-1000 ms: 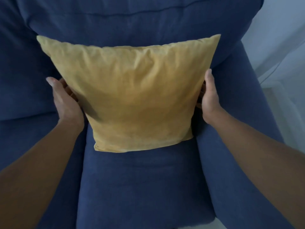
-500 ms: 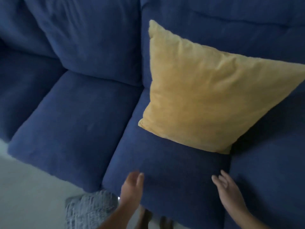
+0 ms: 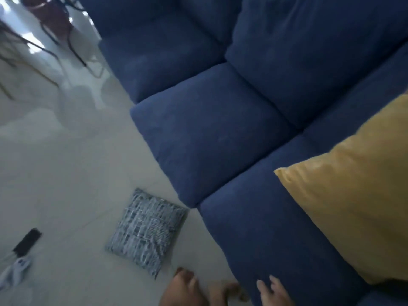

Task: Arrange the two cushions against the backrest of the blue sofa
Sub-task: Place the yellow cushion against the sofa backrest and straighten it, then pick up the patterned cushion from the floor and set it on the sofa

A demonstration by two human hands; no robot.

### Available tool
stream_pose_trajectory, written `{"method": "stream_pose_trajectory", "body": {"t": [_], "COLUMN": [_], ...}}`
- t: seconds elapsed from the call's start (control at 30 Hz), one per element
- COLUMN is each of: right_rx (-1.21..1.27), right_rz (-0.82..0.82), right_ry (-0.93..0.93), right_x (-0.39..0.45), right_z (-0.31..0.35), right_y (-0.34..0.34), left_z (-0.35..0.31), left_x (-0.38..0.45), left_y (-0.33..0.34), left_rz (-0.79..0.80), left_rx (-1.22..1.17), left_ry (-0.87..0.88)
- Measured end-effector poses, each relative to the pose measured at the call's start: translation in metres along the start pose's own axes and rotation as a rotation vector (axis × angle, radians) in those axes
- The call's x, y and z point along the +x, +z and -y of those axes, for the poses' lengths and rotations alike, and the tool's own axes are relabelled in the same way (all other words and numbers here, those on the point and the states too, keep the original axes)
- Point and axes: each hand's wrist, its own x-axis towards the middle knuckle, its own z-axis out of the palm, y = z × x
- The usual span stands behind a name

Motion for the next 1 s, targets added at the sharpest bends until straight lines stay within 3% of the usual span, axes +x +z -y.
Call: {"method": "stream_pose_trajectory", "body": {"t": [0.13,0.53,1.0], "right_rx": [-0.281,-1.053,-1.400], "right_rz": [0.088,0.094,0.209], "right_ry": [-0.110,-0.538,-0.766], "right_x": [-0.009,-0.034,-0.028], "right_z": [0.062,0.234,0.281], "right_y": [0.033,0.182,0.313], "left_z": [0.036,0.137,0.194], "left_x": [0.002,0.034,0.084], "left_y": [-0.037,-0.176,-0.202], "left_rz": [-0.011,-0.204,-0.299], "left_rx": [0.076,-0.130,-0.279], "left_ry": [0.050,-0.059,-0.126]}}
